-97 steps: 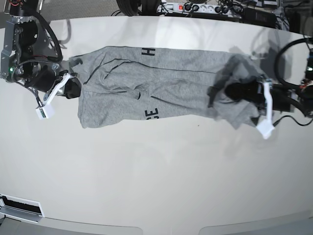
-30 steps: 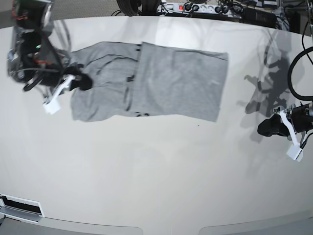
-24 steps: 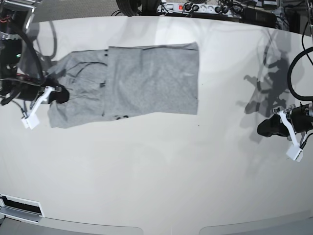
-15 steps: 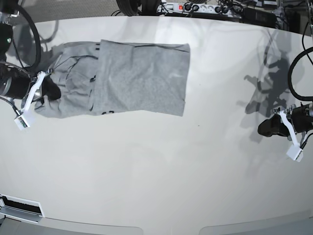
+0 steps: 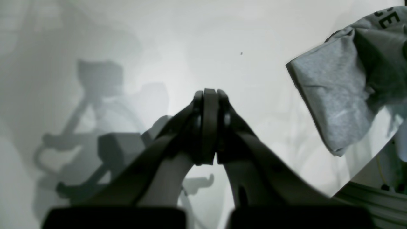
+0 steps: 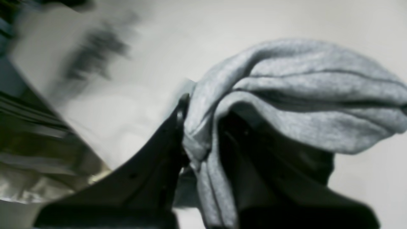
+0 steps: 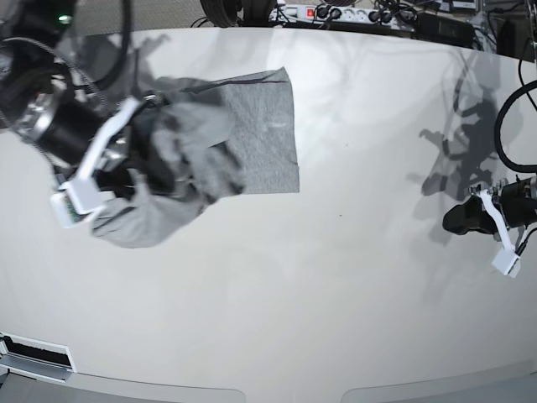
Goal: Layout the t-shirt on the table in an organized manner, then fold the t-shirt properly
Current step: 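Fold the held end over the stack with both grippers and release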
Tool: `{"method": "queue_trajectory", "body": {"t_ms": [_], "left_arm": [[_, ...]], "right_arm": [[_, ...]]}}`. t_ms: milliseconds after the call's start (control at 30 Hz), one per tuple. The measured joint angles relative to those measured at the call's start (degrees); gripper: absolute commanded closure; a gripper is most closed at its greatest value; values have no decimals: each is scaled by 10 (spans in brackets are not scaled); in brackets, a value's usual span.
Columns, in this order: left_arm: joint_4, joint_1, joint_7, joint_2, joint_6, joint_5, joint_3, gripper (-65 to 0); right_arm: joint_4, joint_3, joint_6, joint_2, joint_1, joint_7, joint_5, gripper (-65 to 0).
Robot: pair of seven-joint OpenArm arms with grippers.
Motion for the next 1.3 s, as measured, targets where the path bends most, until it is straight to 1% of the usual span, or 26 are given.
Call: {"method": "queue_trajectory", "body": {"t_ms": [67, 167, 233, 300, 333, 367, 433, 467, 500, 533, 633, 733, 833, 867, 933, 967, 1000, 1033, 1100, 1133, 1167, 1233, 1300], "left_arm": [[0, 0, 0, 0, 0, 0, 0, 0], [0, 0, 0, 0, 0, 0, 0, 0], [0, 0, 0, 0, 0, 0, 0, 0], [0, 0, 0, 0, 0, 0, 0, 0], [0, 0, 0, 0, 0, 0, 0, 0], [0, 0, 0, 0, 0, 0, 0, 0], [0, 0, 0, 0, 0, 0, 0, 0], [0, 0, 0, 0, 0, 0, 0, 0], [0, 0, 0, 0, 0, 0, 0, 0], [0, 0, 0, 0, 0, 0, 0, 0], [0, 0, 0, 0, 0, 0, 0, 0], [0, 0, 0, 0, -4, -2, 0, 0], [0, 0, 2, 0, -14, -5, 0, 0], [0, 0, 11, 0, -19, -18, 0, 0], [0, 0, 43, 0, -49, -71, 1, 0], [0, 0, 62, 0, -49, -101, 1, 0], [0, 0, 80, 0, -48, -128, 1, 0], [0, 0, 98, 0, -48, -160, 1, 0], [5, 0, 129, 2, -48, -214, 1, 0], [10, 0, 144, 2, -49, -236, 3, 0], [18, 0, 156, 2, -49, -251, 10, 0], [42, 0, 166, 13, -48, -260, 33, 0], [75, 1, 169, 32, -49, -257, 75, 0]], "right_arm": [[-9, -33, 6, -29, 0, -2, -4, 0], [-49, -96, 6, -58, 1, 5, -55, 0], [-90, -141, 6, -65, 1, 16, -77, 0], [-133, -187, 6, -63, 3, 47, -79, 0], [-153, -211, 6, -62, 7, 62, -80, -13], [-171, -237, 5, -60, 15, 68, -82, -123], [-191, -285, 4, -58, 39, 66, -85, -365], [-190, -302, 4, -59, 52, 56, -84, -448], [-188, -315, 3, -61, 66, 47, -78, -489], [-182, -325, -16, -61, 79, 25, -61, -495], [-150, -332, 5, -60, 111, -68, 7, -493], [-119, -327, 6, -58, 126, -64, 4, -493], [-114, -305, 6, -55, 136, -62, -35, -493], [-114, -295, 6, -49, 136, -63, -50, -493], [-114, -270, 6, -33, 134, -59, -74, -482], [-114, -258, 6, -26, 133, -46, -95, -444], [-115, -248, 6, -21, 133, -28, -115, -373], [-115, -240, 6, -17, 134, -9, -132, -271], [-115, -234, 6, -11, 135, 24, -166, -17], [-115, -234, 5, -7, 135, 41, -186, 0], [-119, -235, 6, -2, 135, 62, -200, 0], [-135, -235, 6, 10, 142, 111, -227, 0], [-162, -237, 6, 21, 161, 133, -265, 0]]}}
